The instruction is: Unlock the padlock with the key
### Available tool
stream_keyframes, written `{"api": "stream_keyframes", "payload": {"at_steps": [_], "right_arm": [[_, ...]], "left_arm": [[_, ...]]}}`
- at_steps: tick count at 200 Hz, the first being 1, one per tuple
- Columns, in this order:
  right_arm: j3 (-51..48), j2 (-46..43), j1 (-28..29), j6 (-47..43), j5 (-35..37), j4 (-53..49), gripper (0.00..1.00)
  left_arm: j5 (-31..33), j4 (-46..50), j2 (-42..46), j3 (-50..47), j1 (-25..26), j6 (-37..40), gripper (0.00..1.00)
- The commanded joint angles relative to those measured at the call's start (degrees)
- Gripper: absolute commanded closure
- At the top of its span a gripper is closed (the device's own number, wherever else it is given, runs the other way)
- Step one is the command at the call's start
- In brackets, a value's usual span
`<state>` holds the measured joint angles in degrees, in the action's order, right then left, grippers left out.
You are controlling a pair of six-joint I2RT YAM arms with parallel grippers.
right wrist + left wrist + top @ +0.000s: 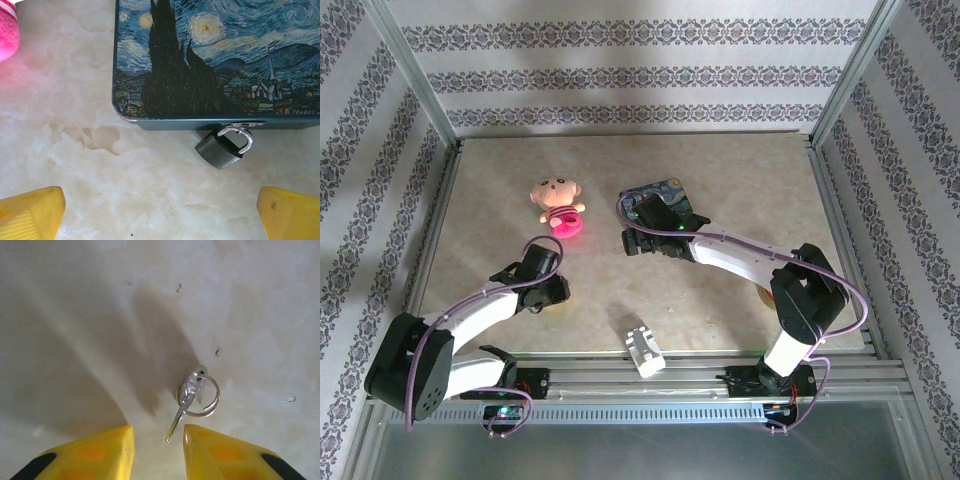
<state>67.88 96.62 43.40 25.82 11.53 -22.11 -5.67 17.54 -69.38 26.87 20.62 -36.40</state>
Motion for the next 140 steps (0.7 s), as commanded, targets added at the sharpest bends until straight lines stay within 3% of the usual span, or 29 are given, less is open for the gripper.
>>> {"api": "stream_keyframes", "payload": {"at_steps": [1, 140], "right_arm": [[1.91, 0.57, 0.55, 0.66, 1.65, -0.75, 0.02], [2.61, 0.68, 0.72, -0.50, 2.27, -0.04, 0.02]], "left_arm": [[-0.75, -4.18, -2.55, 1.13, 0.60, 1.58, 0.68], [1.43, -3.30, -9.56, 6.25, 4.33, 3.44, 0.75]]}}
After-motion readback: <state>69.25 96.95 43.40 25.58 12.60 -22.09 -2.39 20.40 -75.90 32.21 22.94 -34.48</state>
